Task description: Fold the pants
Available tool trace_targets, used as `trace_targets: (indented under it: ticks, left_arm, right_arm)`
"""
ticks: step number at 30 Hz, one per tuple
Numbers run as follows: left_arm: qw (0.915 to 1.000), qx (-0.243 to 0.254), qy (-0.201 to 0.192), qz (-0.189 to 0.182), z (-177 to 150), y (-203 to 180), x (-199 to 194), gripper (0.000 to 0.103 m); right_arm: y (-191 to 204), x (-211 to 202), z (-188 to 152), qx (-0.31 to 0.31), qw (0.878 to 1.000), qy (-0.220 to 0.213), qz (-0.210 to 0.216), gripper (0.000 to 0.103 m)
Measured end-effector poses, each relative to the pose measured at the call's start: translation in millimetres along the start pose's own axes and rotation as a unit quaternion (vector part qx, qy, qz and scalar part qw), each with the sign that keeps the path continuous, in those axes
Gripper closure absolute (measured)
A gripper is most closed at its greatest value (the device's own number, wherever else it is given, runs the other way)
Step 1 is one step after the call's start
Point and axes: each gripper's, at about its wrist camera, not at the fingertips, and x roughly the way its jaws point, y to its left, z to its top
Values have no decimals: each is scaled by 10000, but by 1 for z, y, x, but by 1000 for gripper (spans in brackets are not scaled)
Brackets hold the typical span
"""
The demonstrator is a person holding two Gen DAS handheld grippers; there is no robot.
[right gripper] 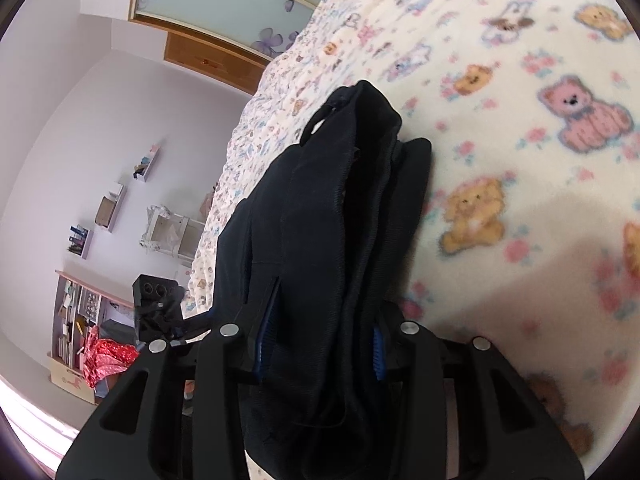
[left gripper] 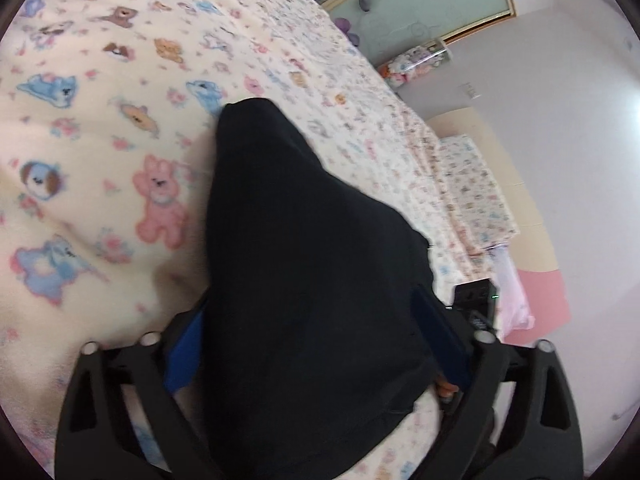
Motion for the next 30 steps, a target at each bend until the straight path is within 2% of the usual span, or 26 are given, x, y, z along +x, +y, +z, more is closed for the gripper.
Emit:
trace_targets:
  ticks: [1, 5, 7, 10, 13, 16, 21, 24, 30]
  left_arm:
    - [10000, -48, -3, 86, -1, 1, 0, 31]
    - [9988, -479, -85, 11, 2, 21, -5, 52]
    - [9983, -568, -109, 77, 2, 28, -6, 70]
    - [9981, -595, -150, 24, 1, 30, -7, 79]
    - [9985, -501, -216, 52, 0, 28, -9, 86]
    - [9988, -371, -305, 118, -4, 21, -9, 89]
    - [9985, -147, -492, 202, -7, 11, -12, 90]
    - [9980, -62, -627, 89, -7, 4, -17, 91]
    - [9933, 589, -919, 374, -11, -35, -22, 91]
  right_arm:
    - [-1, 1, 0, 28, 10000, 21, -24, 62]
    - [-3, 2, -1, 77, 10000, 21, -21, 60]
    - [-3, 2, -3, 71, 10000, -14, 10, 61]
    - [0, 0, -4, 27, 9999, -95, 35, 64]
    - [3, -2, -4, -8, 9998, -177, 56, 66]
    - [6, -4, -3, -32, 9997, -239, 74, 67]
    - [9, -8, -1, 65, 9989, -366, 278, 69]
    - [11, -11, -1, 135, 9978, -437, 475, 70]
    - [22, -15, 1, 56, 9966, -547, 607, 70]
